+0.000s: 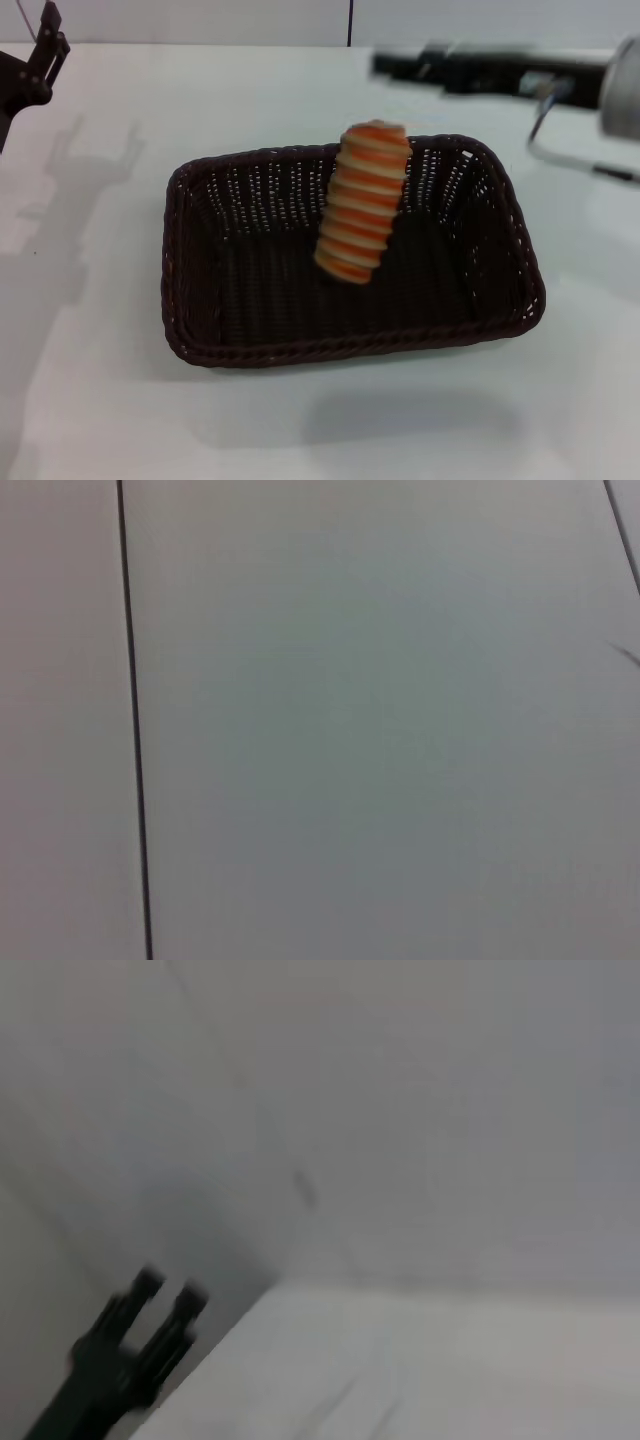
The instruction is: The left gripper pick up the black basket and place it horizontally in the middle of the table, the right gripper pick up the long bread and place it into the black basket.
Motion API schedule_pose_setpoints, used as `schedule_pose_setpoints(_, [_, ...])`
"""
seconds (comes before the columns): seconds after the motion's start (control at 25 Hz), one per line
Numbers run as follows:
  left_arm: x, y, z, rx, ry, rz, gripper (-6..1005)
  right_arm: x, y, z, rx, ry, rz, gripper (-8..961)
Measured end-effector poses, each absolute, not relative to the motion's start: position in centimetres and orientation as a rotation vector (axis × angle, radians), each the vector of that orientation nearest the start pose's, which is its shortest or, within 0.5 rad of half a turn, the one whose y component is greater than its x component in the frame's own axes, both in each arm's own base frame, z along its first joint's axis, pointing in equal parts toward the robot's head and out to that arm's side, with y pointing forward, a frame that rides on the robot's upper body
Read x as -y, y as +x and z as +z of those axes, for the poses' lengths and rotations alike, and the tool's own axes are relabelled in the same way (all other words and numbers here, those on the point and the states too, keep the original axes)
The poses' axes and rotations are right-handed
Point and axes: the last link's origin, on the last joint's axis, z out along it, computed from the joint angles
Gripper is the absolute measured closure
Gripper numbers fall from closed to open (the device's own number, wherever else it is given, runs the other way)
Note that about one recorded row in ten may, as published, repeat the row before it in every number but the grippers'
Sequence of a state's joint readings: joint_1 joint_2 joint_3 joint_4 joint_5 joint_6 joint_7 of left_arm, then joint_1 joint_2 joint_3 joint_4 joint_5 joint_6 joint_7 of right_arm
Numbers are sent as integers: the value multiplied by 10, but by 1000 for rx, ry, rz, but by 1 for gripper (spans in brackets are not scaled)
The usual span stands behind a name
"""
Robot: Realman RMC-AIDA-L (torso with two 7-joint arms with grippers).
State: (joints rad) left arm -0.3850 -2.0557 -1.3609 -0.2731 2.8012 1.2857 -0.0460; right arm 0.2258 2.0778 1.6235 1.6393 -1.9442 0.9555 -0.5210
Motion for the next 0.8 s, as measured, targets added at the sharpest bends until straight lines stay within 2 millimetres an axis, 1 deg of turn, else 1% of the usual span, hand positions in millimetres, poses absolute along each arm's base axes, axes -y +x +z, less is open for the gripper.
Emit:
schedule_pose_setpoints(0.12, [-338, -306, 28, 244, -1512, -753, 211, -345, 132, 44, -777, -2193, 676, 187])
schedule_pose_setpoints(0.24, [-337, -307, 27, 247, -1514, -751, 211, -347, 138, 51, -545, -2020, 615, 186])
schedule_pose_setpoints(0.32, [-336, -307, 27, 249, -1513, -750, 211, -344, 141, 52, -381, -1881, 570, 186])
schedule_pose_setpoints(0.44, [-334, -311, 28, 257, -1505, -744, 211, -326, 146, 49, -160, -1662, 537, 188])
schedule_pose_setpoints(0.48, [-333, -312, 29, 262, -1498, -741, 211, -320, 149, 47, -123, -1622, 533, 189])
schedule_pose_setpoints(0.56, [-331, -315, 31, 269, -1486, -736, 211, -303, 156, 42, -17, -1487, 545, 191])
schedule_pose_setpoints(0.6, [-331, -316, 31, 272, -1482, -734, 211, -294, 163, 36, 26, -1433, 543, 192])
schedule_pose_setpoints(0.68, [-330, -318, 32, 276, -1474, -731, 211, -276, 177, 23, 84, -1348, 543, 192])
schedule_pose_setpoints(0.8, [-327, -323, 36, 289, -1452, -722, 211, -254, 199, 13, 53, -1239, 564, 192])
